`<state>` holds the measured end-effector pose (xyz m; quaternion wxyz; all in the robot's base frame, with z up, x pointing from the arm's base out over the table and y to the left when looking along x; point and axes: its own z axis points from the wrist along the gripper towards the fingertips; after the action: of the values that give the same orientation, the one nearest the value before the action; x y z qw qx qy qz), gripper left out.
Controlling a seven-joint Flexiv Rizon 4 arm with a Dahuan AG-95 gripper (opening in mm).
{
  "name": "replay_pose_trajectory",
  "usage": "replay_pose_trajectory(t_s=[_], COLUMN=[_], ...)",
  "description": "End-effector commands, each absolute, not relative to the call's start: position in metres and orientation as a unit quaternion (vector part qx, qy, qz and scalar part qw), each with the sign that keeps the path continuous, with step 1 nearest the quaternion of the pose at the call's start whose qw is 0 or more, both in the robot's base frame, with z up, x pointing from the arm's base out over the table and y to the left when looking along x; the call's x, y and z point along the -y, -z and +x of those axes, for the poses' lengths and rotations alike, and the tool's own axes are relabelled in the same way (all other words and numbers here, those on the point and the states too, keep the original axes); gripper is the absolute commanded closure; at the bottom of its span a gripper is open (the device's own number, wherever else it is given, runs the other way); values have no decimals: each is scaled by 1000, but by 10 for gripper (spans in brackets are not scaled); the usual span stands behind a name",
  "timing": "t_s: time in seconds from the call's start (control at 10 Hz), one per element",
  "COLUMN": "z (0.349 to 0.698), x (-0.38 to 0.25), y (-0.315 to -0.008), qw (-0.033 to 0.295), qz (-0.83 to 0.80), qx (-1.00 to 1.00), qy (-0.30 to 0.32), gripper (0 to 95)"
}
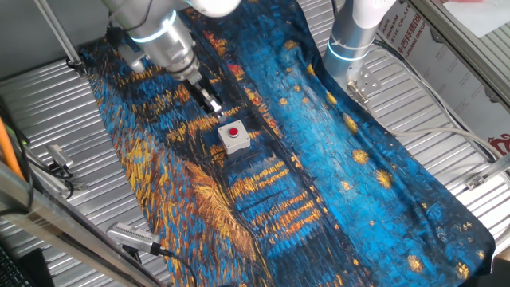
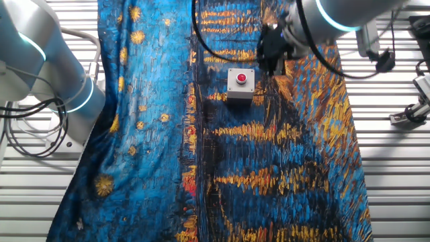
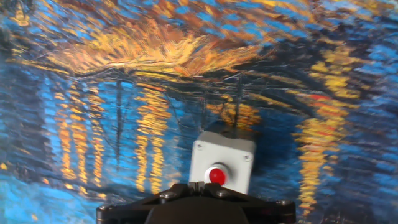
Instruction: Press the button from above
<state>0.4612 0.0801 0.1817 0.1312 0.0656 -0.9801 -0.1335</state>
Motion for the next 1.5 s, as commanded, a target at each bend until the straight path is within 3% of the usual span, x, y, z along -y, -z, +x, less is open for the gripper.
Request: replay_pose_trajectory(t_s=[0.1,0.8,1.5], z=[459,451,450], x=[-88,-93,-91], y=[-180,-180,-175], qw=[128,122,113], qz=[66,73,82], qx=[983,990,990], qy=[116,24,-1], gripper=[950,950,950])
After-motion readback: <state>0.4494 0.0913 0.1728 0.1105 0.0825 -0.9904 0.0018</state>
